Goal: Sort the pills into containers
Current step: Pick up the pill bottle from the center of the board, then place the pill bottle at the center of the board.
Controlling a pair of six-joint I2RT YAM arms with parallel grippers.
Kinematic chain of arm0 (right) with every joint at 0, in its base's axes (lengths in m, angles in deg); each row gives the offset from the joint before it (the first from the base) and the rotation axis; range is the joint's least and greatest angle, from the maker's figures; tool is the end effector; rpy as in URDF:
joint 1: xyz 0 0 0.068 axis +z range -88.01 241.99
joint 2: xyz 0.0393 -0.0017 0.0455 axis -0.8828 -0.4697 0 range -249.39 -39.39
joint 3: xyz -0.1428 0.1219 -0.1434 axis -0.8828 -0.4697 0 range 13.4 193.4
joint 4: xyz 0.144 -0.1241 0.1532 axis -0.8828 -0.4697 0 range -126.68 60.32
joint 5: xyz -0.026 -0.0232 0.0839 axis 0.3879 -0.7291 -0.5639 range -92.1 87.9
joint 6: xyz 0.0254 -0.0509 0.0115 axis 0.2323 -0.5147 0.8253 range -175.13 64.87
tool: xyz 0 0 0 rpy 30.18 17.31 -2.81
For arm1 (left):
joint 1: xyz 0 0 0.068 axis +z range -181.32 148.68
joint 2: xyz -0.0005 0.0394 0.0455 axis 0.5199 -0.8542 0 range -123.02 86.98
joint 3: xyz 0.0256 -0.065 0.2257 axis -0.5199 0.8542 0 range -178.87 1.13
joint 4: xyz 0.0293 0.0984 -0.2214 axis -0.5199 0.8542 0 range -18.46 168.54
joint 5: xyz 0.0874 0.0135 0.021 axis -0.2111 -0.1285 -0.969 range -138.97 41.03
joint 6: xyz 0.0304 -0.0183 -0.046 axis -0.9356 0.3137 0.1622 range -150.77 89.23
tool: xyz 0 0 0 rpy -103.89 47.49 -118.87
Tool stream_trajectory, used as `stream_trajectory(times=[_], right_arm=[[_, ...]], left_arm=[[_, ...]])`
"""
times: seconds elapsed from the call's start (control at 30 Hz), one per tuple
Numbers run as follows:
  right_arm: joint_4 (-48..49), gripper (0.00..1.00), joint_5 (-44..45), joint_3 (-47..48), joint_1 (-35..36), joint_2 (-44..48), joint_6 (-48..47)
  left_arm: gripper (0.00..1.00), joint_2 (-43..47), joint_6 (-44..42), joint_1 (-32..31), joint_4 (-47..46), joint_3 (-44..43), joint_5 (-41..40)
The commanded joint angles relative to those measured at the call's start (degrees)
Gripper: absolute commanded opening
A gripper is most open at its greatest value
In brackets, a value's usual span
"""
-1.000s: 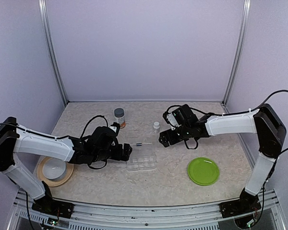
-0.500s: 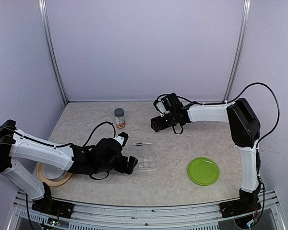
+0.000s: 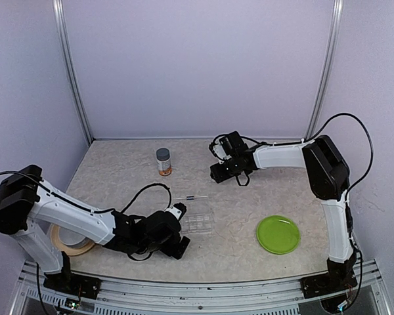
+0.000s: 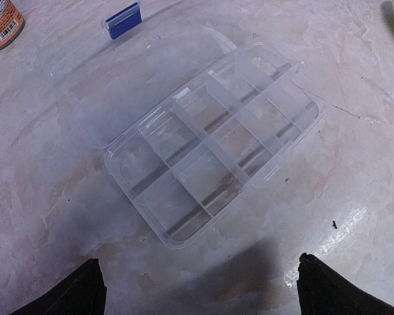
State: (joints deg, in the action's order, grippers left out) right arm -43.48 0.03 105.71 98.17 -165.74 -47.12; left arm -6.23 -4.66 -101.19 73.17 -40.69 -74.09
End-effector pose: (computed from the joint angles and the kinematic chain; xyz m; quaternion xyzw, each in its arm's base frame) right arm 0.3662 0.2661 0.1329 -0.2206 0.9065 0.1192 0.3398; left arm 0.1157 -0.2643 0.1105 0.2809 0.8847 -0.0920 0.3604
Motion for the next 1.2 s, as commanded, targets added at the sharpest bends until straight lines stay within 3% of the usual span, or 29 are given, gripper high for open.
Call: stream_trajectory(times=[0.0, 0.2, 0.4, 0.6, 1.17], right_arm=[[2.0, 0.52, -2.1, 0.4, -0.4, -0.5, -1.4], [2.7, 0.40, -3.0, -0.4, -0.4, 0.2, -1.8], [3.5, 0.18, -2.8, -3.9, -0.4, 3.8, -1.7], [3.9, 0.18, -2.7, -9.6, -0.4, 10.4, -0.4], [4.5, 0.20, 0.0, -35.7, 3.2, 40.3, 5.6]], left_arm=[[0.99, -2.4, -0.4, -0.5, 0.0, -1.3, -2.2], [0.99, -5.1, 1.4, -0.4, 1.4, -2.9, -4.8], [0.99, -5.8, 3.0, 0.5, 1.6, -3.5, -6.6], [0.99, -6.7, 3.0, 2.1, 0.9, -4.4, -6.7], [0.99, -12.8, 0.3, 6.6, -3.4, -10.9, -4.0]])
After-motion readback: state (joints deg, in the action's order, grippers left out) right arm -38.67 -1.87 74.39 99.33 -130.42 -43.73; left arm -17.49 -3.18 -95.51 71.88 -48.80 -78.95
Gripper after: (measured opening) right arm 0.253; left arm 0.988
